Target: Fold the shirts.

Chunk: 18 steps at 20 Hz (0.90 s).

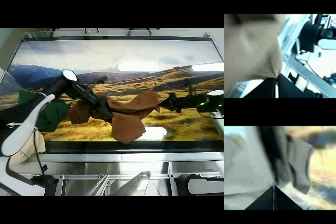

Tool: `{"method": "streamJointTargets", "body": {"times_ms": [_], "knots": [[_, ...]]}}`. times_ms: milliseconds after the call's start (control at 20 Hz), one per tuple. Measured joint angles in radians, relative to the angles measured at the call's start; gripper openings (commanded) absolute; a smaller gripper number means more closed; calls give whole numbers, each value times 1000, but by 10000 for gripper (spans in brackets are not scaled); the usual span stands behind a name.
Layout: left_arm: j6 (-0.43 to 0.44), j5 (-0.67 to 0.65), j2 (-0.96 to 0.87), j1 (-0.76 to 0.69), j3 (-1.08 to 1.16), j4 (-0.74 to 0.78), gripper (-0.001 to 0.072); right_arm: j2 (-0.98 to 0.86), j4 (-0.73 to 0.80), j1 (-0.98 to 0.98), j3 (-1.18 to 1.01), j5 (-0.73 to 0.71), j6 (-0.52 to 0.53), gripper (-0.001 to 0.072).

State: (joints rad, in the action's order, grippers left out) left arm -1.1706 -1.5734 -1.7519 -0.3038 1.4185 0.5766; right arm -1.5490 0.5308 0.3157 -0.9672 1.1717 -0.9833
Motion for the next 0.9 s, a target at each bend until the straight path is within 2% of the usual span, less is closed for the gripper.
{"method": "streamJointTargets", "body": {"times_ms": [150, 200, 250, 300, 600, 900], "knots": [[0, -14, 93, 55, 13, -4, 25, 73, -5, 56, -11, 20, -19, 32], [0, -17, 119, 76, 15, -4, 25, 89, -7, 68, -13, 30, -20, 199], [0, -18, 140, 97, 17, -4, 25, 100, -8, 74, -13, 40, -26, 428], [0, -22, 156, 113, 18, -3, 25, 106, -8, 76, -12, 46, -28, 479], [3, -65, 202, 193, 19, -2, 25, 80, -9, 69, 36, 61, -54, 480], [3, -104, 208, 254, 19, 0, 25, -29, 20, 67, 68, 28, -64, 478]]}}
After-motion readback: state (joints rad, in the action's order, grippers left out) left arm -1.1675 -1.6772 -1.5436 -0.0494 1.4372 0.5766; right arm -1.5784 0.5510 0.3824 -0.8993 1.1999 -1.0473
